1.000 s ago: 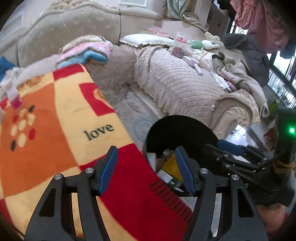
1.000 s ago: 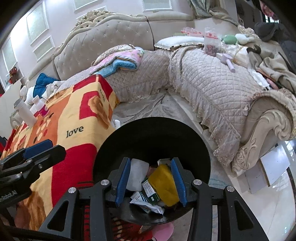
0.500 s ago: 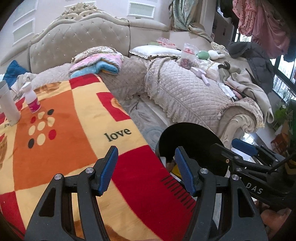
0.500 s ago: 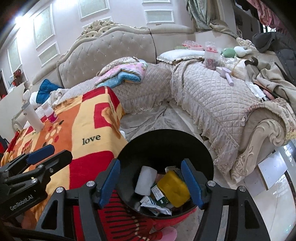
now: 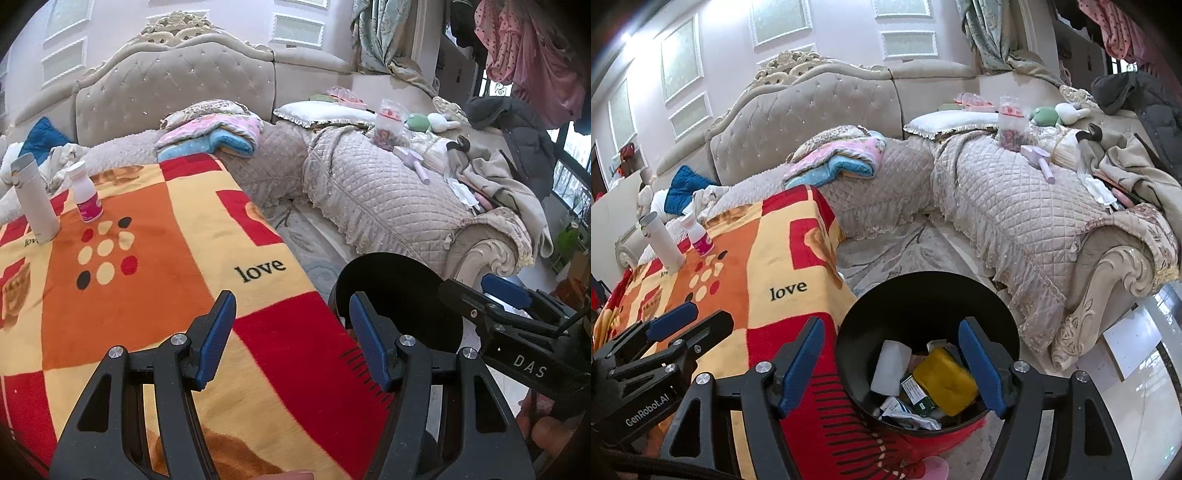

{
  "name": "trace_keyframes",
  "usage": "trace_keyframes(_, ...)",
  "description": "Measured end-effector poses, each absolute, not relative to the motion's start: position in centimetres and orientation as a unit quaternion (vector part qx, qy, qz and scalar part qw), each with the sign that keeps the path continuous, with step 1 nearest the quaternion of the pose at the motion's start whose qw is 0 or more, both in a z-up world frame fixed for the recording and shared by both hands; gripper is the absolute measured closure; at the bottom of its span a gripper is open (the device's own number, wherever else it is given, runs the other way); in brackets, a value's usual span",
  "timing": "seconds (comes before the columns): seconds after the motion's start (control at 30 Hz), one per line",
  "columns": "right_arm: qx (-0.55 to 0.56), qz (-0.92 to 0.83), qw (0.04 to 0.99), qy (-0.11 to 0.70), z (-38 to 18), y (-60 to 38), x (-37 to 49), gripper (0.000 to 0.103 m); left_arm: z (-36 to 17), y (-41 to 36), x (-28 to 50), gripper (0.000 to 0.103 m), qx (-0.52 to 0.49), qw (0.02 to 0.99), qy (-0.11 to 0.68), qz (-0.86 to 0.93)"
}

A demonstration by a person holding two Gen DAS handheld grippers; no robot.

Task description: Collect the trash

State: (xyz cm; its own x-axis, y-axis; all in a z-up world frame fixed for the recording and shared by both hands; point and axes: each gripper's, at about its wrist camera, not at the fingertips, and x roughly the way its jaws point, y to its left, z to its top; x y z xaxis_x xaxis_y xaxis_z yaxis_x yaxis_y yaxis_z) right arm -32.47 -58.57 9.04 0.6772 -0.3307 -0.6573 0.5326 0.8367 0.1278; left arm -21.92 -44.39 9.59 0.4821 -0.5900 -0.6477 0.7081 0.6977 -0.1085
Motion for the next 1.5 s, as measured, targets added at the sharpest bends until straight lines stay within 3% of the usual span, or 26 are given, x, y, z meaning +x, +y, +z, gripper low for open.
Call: trace_keyframes(1.5,0.153,-0.244,0.899,0.330,9.6,-57.9,-32.3,0.026,9.3,-42.8,-20.6,0.040,0.081,0.866,0.338,-0.361)
